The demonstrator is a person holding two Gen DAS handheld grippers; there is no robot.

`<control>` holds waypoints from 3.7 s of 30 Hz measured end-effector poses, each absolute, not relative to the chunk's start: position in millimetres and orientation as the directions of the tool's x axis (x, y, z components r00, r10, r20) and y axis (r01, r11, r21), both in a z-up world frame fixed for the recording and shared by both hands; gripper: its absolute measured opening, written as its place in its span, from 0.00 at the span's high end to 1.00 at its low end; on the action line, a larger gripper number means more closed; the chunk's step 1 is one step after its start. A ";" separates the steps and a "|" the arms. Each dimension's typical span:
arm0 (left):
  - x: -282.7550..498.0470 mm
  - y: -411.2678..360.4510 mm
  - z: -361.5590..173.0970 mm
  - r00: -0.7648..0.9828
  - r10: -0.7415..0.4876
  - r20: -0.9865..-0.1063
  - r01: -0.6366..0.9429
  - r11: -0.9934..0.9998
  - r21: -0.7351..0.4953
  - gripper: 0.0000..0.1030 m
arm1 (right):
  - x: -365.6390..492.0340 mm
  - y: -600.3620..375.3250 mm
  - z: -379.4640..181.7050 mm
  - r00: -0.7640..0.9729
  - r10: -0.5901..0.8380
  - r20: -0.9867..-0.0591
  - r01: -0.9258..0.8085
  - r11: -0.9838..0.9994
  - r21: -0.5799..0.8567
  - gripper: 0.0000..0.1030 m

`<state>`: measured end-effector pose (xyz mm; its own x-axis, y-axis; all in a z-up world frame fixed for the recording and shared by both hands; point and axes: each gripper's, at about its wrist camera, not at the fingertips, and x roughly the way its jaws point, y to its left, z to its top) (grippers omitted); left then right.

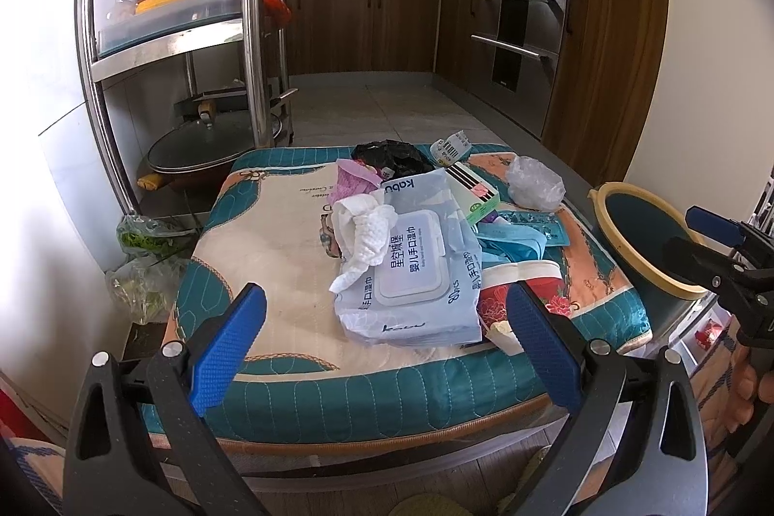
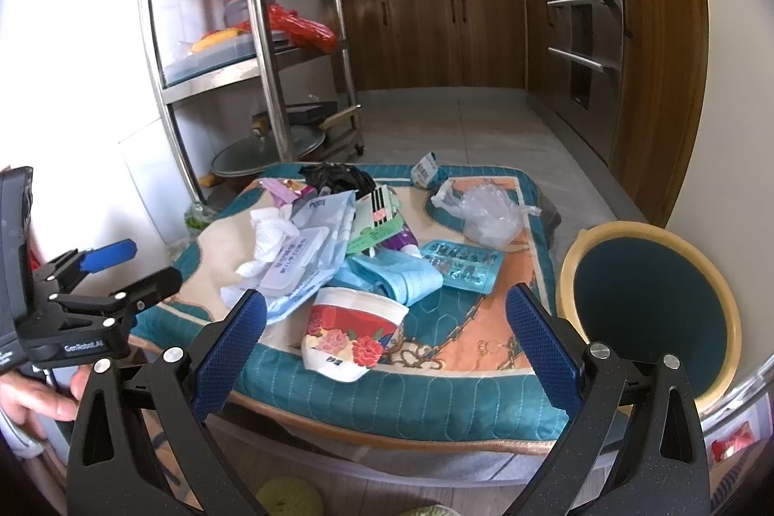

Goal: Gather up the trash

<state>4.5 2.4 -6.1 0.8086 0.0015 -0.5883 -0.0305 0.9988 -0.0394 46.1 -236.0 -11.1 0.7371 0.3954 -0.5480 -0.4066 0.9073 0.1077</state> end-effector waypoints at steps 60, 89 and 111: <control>40.7 7.4 -12.9 0.761 -0.071 -0.645 0.033 0.997 -0.071 0.05 | 65.2 -242.1 -19.1 0.687 0.393 -0.610 -0.355 0.915 0.190 0.05; 154.6 51.9 -76.2 0.583 -0.227 -0.780 0.045 0.968 -0.248 0.78 | 259.5 -250.6 -61.5 0.587 0.291 -0.755 -0.214 0.956 0.202 0.07; 112.1 69.7 -31.4 0.728 -0.231 -0.645 0.025 0.950 -0.312 0.80 | 255.5 -280.7 -44.1 0.631 0.340 -0.698 -0.192 0.939 0.284 0.84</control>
<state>112.1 69.7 -31.4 0.7283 -0.2311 -0.6451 0.0253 0.9498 -0.3117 255.5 -280.7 -44.1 0.6307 0.3397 -0.6977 -0.1918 0.9394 0.2841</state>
